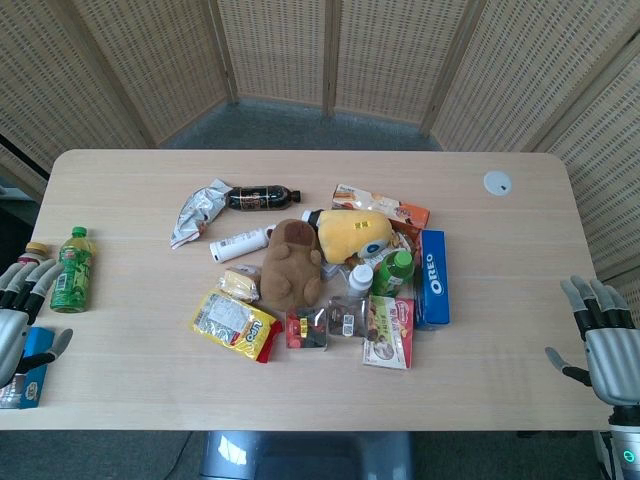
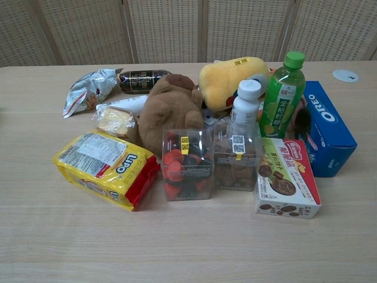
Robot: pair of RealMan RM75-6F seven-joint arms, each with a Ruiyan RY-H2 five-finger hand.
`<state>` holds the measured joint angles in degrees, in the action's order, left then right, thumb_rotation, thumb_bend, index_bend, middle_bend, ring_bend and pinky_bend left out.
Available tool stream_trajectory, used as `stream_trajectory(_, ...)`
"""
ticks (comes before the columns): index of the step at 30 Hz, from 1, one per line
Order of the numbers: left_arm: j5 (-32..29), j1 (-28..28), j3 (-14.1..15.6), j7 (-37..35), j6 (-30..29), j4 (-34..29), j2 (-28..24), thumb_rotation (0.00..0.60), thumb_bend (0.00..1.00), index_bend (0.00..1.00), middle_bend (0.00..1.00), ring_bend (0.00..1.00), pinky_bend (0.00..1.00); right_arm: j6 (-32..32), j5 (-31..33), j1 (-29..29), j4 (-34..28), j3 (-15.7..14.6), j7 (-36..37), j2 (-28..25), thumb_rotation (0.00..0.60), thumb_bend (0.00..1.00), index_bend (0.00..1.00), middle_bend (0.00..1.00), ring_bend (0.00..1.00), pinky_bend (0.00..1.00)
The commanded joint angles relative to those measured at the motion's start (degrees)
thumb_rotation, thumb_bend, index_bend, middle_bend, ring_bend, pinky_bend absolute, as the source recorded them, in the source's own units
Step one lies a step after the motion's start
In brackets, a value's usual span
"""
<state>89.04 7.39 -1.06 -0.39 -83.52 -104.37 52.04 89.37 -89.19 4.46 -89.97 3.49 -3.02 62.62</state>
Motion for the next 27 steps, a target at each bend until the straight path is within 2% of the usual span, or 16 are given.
stream_trajectory(1, -0.08, 0.18, -0.01, -0.32, 0.4, 0.42, 0.23, 0.577, 0.38, 0.0, 0.0, 0.0, 0.0, 0.03, -0.04, -0.09, -0.13, -0.01, -0.19, 0.13, 0.586, 0.2, 0.0, 0.02, 0.0, 0.0)
stream_trajectory(8, -0.41, 1.31, 0.12, -1.51, 2.83, 1.79, 1.2, 0.576, 0.38, 0.0, 0.0, 0.0, 0.0, 0.75, -0.5, -0.49, -0.73, 0.03, 0.99, 0.2, 0.589, 0.2, 0.0, 0.02, 0.0, 0.0)
stream_trajectory(18, -2.27, 5.5, -1.15, 2.7, 9.02, -0.05, 1.12, 0.574, 0.38, 0.0, 0.0, 0.0, 0.0, 1.84, -0.4, -1.6, -0.82, -0.06, 0.99, 0.17, 0.586, 0.2, 0.0, 0.02, 0.0, 0.0)
stream_trajectory(24, -6.8, 10.27, -2.54, 8.2, 16.72, -2.03, 2.23, 0.577, 0.38, 0.0, 0.0, 0.0, 0.0, 0.96, -0.2, -1.18, -0.75, 0.19, 0.78, 0.32, 0.584, 0.2, 0.0, 0.02, 0.0, 0.0)
stream_trajectory(27, -10.44, 13.39, -3.64, 12.15, 21.09, -3.28, 3.41, 0.575, 0.33, 0.0, 0.0, 0.0, 0.0, 0.67, -0.14, -1.11, -0.65, 0.2, 0.73, 0.35, 0.588, 0.2, 0.0, 0.02, 0.0, 0.0)
